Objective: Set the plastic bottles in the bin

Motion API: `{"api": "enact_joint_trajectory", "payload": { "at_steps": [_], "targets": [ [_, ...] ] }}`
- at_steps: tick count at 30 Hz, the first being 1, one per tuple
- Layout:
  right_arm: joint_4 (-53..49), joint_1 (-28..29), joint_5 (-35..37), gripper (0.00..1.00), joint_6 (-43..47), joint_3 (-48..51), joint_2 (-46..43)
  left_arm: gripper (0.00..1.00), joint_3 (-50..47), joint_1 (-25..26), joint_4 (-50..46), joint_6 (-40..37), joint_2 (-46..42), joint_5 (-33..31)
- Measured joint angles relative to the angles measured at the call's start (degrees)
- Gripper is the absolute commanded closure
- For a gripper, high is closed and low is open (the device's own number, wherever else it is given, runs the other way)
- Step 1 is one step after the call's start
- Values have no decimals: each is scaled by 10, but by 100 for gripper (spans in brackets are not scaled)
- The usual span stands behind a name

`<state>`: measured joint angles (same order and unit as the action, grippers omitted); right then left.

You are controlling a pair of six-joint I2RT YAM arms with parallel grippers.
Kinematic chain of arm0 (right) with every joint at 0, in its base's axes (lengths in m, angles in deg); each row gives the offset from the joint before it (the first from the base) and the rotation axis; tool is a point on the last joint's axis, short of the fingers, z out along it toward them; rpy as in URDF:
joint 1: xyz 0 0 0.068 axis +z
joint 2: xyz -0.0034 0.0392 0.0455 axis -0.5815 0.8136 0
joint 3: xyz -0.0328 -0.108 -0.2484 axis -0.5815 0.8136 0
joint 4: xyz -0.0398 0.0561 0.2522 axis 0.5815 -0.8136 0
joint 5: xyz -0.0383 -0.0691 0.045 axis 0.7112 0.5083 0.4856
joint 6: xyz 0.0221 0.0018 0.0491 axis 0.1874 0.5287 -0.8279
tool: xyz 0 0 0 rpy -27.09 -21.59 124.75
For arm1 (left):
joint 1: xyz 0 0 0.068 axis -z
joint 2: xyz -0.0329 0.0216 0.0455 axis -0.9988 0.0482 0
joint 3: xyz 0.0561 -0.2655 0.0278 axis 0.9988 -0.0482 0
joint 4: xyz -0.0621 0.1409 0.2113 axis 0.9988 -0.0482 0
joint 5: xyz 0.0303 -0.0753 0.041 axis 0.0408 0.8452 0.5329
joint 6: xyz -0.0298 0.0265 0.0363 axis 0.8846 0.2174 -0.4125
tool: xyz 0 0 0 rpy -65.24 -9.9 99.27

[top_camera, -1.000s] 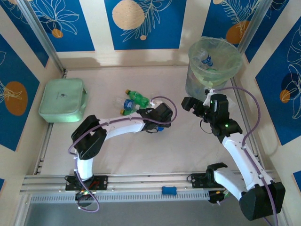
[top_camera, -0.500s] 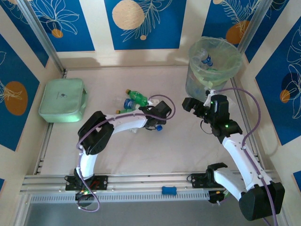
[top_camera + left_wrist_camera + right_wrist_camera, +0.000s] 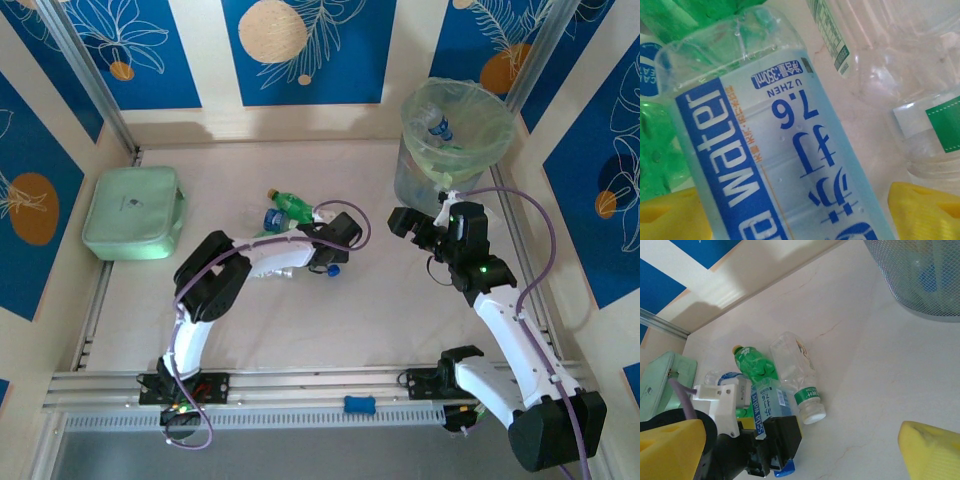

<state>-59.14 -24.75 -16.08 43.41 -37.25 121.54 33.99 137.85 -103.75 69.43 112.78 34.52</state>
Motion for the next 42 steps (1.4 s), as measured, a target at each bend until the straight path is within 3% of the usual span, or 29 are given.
{"api": "enact_joint_trajectory", "payload": {
  "at_steps": [9, 15, 21, 28, 42],
  "targets": [
    [0, 0, 0, 1, 0, 0, 0, 42, -2, -2, 3, -10, 0, 6],
    [8, 0, -15, 1, -9, 0, 2, 50, -64, -2, 24, -15, -49, 10],
    [44, 6, -74, 1, -31, 0, 42, 54, -172, -2, 95, -35, -172, 49],
    [94, 68, -110, 1, -53, -9, 99, 58, -258, -2, 233, -92, -279, 114],
    [155, 150, -145, 6, -75, -70, 217, 58, -360, -1, 377, -147, -338, 143]
  ]
}}
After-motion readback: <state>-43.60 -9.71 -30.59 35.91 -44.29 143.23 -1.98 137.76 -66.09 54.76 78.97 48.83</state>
